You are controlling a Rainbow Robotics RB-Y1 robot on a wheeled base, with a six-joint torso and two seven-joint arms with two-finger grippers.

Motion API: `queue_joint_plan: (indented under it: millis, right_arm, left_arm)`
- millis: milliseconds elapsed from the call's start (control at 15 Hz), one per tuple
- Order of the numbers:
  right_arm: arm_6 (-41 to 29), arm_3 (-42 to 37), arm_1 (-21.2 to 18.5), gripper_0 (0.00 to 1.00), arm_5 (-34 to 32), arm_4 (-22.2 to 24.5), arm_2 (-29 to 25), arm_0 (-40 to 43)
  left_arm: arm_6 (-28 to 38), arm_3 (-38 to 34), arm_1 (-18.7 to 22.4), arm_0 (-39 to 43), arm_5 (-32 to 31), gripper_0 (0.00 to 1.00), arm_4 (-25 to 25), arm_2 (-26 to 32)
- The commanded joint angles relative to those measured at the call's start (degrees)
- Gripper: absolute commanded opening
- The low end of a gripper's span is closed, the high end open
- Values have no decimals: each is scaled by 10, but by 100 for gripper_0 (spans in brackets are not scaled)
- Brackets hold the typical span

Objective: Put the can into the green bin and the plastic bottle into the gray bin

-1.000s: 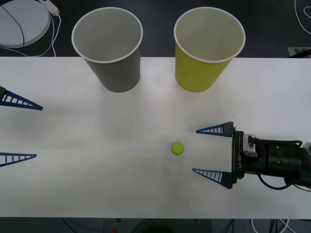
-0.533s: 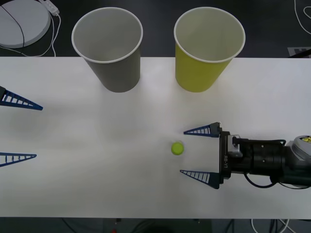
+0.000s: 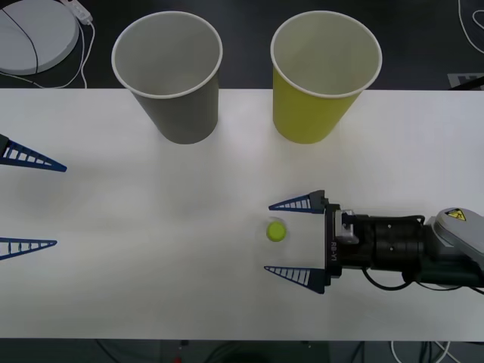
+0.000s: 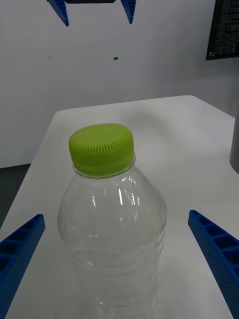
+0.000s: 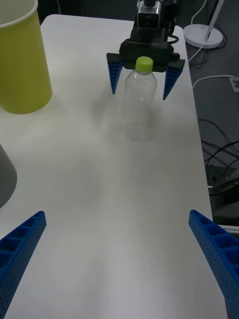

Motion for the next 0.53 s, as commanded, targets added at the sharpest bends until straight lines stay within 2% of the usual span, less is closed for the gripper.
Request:
queue_joint_plan:
  millis: [67, 533]
  right_arm:
    - [-2, 0, 3, 100, 11, 0, 12, -8]
    - [0, 0, 13, 100, 27, 0, 24, -16]
  left_arm:
    - [0, 0, 0, 0, 0, 100, 0, 0]
    - [0, 0, 0, 0, 0, 100, 0, 0]
